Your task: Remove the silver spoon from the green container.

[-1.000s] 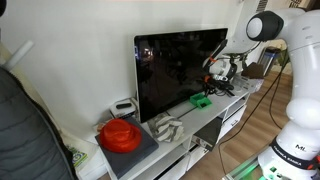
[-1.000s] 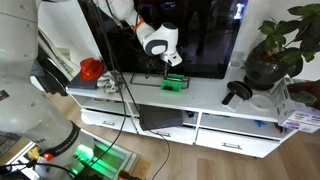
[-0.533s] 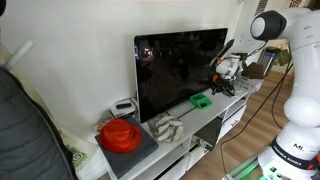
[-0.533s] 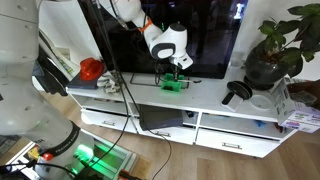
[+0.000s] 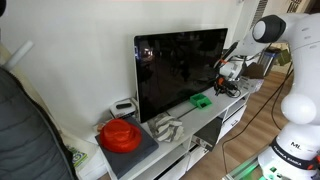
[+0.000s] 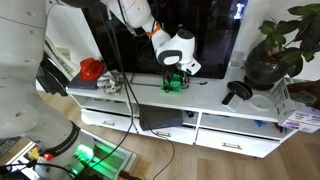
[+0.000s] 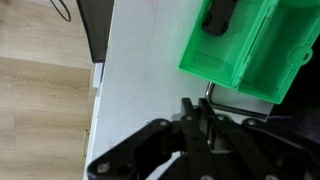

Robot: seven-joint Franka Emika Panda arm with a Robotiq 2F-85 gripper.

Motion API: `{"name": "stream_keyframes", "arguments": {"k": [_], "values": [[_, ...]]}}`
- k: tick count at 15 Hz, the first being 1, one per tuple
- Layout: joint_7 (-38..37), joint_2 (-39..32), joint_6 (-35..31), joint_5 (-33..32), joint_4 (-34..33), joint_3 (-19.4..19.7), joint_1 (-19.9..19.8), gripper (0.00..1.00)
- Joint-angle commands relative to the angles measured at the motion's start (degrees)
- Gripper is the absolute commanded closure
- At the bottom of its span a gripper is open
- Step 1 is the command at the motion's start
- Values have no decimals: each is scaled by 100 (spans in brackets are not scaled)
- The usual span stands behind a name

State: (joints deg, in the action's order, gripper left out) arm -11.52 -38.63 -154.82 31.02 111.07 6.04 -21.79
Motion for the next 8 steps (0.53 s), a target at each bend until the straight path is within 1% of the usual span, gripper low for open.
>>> {"name": "stream_keyframes", "arguments": {"k": [1,4,5,6,8], "values": [[446,-544,-324,222,-542,-369,-396,97],[484,-968,-554,181,-922,-525,-583,97],[468,-1072,-518,149,-1023,-553,-642,97],[279,-777,-459,25,-673,-402,-450,90],[287,-983,-471,24,-857,-434,-516,90]]}}
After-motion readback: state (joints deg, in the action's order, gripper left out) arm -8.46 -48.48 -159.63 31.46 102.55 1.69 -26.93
